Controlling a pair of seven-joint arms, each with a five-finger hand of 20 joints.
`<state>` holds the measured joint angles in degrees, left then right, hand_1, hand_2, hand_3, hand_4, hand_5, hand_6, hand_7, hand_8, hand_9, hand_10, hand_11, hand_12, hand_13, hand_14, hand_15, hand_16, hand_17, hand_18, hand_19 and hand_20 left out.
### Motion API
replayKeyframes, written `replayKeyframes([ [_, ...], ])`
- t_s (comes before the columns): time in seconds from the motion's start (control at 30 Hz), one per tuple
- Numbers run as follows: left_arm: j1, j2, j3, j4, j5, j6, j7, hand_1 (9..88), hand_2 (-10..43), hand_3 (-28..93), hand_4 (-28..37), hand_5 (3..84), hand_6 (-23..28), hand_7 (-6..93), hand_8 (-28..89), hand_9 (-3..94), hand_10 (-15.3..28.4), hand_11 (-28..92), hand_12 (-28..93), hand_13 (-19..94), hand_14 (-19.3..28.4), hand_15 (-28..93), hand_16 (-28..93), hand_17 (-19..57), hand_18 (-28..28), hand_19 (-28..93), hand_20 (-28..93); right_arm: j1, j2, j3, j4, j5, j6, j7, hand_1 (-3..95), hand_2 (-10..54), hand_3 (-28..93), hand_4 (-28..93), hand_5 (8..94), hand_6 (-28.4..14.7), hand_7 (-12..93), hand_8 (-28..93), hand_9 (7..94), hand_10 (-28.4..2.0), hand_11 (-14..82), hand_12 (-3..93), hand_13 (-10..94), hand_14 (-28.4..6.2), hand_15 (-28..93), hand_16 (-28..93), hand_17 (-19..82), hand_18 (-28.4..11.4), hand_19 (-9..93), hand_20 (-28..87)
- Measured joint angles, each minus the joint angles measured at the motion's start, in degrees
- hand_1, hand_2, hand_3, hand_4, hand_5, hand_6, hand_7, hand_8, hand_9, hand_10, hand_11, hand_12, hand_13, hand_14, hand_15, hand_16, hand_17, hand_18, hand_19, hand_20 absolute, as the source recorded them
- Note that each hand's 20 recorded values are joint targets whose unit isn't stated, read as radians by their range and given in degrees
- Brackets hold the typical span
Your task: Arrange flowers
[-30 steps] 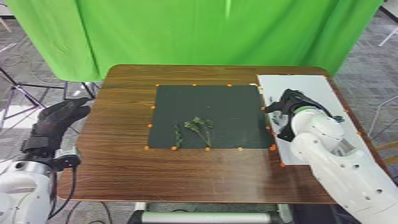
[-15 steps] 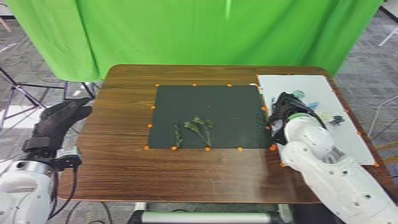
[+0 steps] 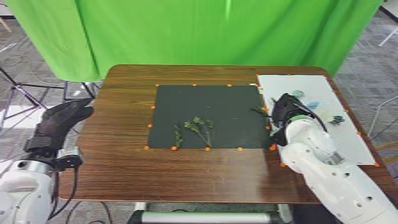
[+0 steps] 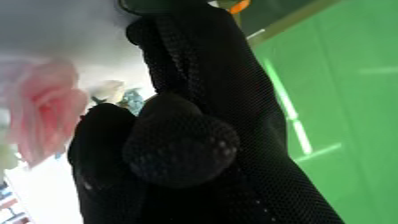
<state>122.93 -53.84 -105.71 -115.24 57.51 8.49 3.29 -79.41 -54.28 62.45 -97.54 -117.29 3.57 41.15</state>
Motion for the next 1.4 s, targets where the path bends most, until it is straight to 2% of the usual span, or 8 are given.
replayKeyframes([
  [0.3,-0.1,0.0,0.02,-0.02,0.02,-0.04,-0.03,32.6,6.2,61,-20.8,45.3,3.6,15.5,-9,46.9,14.0,23,11,37,17.4,15,-1,4.0,10.7,9,13,-0.8,0.8,-1.5,-0.3,0.6,10.9,-2.5,94.6,-9.5,-12,39,80.6,-5.8,21,17,93.2,-13.2,7.7,36.9,94,0.3,62,23,73,-4.6,93,44],
  [0.67,0.0,0.02,-0.07,-0.06,0.02,-0.03,-0.34,32.6,6.3,61,-20.8,45.3,3.8,15.3,-8,46.7,14.1,23,11,37,17.5,16,-1,4.0,10.7,10,13,0.0,2.1,0.8,-7.5,2.2,11.4,-3.3,94.6,-9.5,-13,41,80.8,-5.8,22,17,93.3,-13.2,7.7,37.1,94,0.2,63,22,74,-4.5,93,43],
  [1.17,0.3,0.05,-0.54,-0.35,0.02,-0.03,-0.93,32.4,6.2,61,-20.7,45.2,3.9,15.2,-8,46.6,14.2,23,11,36,17.5,16,-1,3.9,10.8,10,13,-4.9,-0.2,3.8,-16.5,7.5,11.5,-4.8,94.6,-9.5,-14,43,81.1,-5.9,22,17,93.5,-13.3,7.7,37.3,94,0.4,63,22,74,-4.0,93,42],
  [1.4,0.3,0.08,-0.58,-0.36,0.02,-0.19,-1.32,32.3,6.2,61,-20.6,45.0,3.9,14.9,-8,46.5,14.1,23,11,36,17.5,15,-1,3.8,10.7,10,13,-5.7,-3.5,3.8,-18.0,19.1,15.8,-6.2,94.6,-9.5,-14,44,81.2,-5.9,22,17,93.6,-13.3,8.4,36.4,94,0.7,63,21,75,-3.2,92,41],
])
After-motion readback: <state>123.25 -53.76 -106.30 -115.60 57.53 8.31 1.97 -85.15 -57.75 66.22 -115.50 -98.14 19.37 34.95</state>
